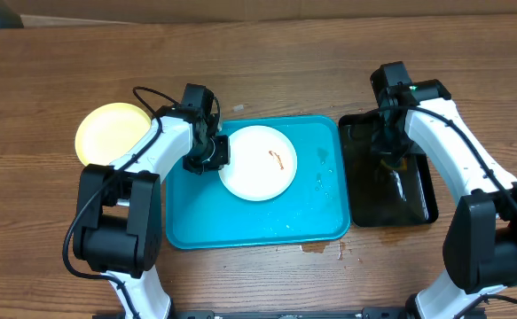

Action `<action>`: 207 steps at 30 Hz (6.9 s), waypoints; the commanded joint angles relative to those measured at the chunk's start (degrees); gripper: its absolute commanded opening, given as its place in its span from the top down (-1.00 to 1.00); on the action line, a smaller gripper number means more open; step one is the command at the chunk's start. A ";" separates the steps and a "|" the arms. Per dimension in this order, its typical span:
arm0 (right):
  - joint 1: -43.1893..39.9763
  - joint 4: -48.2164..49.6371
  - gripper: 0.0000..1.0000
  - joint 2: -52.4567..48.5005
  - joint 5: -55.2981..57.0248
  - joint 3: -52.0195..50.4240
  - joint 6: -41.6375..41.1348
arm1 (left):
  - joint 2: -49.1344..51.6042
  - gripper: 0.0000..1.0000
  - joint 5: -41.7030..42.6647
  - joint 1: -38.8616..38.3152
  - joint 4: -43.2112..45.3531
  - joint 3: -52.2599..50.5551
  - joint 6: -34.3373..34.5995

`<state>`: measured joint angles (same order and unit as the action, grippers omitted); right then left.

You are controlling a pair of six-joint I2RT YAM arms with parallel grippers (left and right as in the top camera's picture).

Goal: Clean dirty plates on tray and stack at the side
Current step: 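Bring the sponge over and scrub the white plate with the right gripper, then return the sponge to the black tray with the right gripper, then release the sponge and raise the right gripper away to the right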

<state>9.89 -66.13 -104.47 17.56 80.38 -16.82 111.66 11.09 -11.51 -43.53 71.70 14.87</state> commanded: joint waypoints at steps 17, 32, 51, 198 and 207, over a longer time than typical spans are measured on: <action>11.52 -1.64 0.92 0.96 -6.73 12.07 9.86 | 2.23 0.92 0.76 -0.22 0.52 -1.49 0.15; 31.36 13.40 0.92 -7.93 3.30 11.52 9.84 | 2.23 0.86 0.74 -0.22 0.46 -1.49 0.13; 31.17 14.84 0.91 -17.27 3.32 11.39 9.79 | 2.23 0.84 0.76 -0.20 0.22 -1.49 0.13; -11.74 14.95 -1.00 -17.16 -22.75 16.72 15.34 | -0.04 0.92 0.39 -0.20 -8.52 4.55 -0.68; -11.74 7.65 -1.00 -17.16 -27.17 16.72 14.64 | -0.04 0.92 0.35 -0.20 -8.48 4.55 -0.70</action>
<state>-1.52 -55.27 -122.58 -6.46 95.83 -1.54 112.03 12.38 -11.55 -51.90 75.07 14.63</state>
